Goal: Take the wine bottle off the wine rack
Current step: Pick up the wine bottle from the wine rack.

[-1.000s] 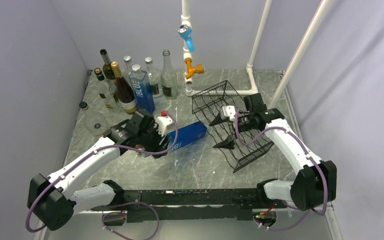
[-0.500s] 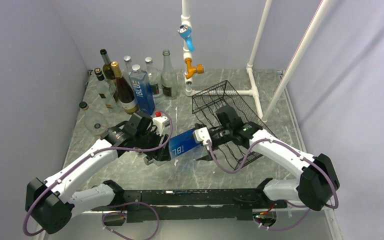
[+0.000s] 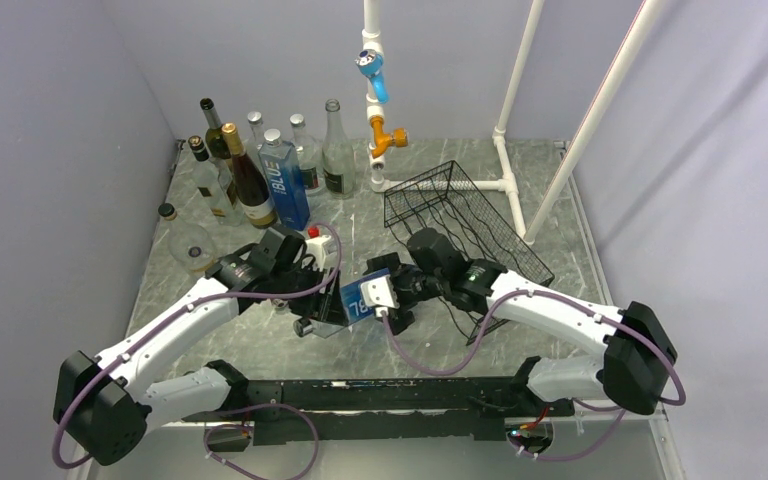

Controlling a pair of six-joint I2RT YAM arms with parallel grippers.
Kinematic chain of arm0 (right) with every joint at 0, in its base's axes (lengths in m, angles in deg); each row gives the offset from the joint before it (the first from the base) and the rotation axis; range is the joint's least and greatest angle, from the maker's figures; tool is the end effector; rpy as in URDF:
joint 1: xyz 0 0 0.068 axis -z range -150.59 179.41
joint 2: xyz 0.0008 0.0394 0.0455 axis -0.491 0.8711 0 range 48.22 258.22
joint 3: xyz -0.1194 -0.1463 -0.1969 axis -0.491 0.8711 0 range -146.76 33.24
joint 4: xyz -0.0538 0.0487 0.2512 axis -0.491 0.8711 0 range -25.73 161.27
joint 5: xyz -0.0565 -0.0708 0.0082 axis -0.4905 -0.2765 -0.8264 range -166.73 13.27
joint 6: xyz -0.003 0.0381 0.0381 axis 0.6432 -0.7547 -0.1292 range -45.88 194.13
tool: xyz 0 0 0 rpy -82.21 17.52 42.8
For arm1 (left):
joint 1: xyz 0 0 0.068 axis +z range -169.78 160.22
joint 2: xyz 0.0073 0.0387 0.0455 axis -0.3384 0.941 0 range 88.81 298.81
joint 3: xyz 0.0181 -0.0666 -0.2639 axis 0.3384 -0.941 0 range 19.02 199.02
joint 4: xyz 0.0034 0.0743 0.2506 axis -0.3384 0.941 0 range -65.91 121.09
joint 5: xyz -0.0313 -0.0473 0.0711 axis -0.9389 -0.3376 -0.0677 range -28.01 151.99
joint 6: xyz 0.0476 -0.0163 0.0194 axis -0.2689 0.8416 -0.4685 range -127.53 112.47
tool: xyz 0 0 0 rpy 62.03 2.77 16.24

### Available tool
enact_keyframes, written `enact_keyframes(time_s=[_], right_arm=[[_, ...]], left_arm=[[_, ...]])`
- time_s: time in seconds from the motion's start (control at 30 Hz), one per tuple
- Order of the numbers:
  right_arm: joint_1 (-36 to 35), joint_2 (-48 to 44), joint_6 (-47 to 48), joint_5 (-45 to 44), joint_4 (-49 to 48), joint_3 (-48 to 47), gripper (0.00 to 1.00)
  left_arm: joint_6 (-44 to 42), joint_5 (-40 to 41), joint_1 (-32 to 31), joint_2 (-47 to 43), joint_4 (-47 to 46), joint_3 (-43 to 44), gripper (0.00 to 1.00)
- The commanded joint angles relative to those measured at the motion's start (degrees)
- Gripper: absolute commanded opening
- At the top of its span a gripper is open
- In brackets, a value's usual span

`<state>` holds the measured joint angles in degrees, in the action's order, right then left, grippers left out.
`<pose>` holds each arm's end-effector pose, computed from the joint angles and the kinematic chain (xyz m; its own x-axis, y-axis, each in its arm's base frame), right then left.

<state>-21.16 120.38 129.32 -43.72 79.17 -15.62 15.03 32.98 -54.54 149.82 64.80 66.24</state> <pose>0.1562 0.2205 0.2587 0.5309 -0.4384 -0.7252 -0.8474 -0.2768 -0.4531 0.1588 -0.1313 0.2587 -0.8977 0.2145 -0.3848 0.4175 0.6932 -0.5875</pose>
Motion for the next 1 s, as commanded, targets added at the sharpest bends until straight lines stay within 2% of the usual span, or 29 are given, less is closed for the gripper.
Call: enact_keyframes(time_s=[0.0,0.43,0.77,0.97], right_arm=[[-2.41,1.17,-0.08,-5.27,-4.25,0.92,1.00],[-5.58,4.44,1.41,-10.82,-8.73,2.95,1.00],[-6.47,5.83,1.88,-12.98,-13.00,4.87,0.99],[-6.55,6.43,1.80,-13.14,-13.77,5.01,0.93]], left_arm=[[2.18,-7.87,0.93,-1.38,-11.83,1.37,0.00],[3.73,-14.73,2.69,-0.91,-14.69,-0.06,0.00],[4.32,-16.67,3.42,-0.12,-14.71,0.33,0.00],[4.98,-17.52,3.56,0.15,-15.58,-0.01,0.00]])
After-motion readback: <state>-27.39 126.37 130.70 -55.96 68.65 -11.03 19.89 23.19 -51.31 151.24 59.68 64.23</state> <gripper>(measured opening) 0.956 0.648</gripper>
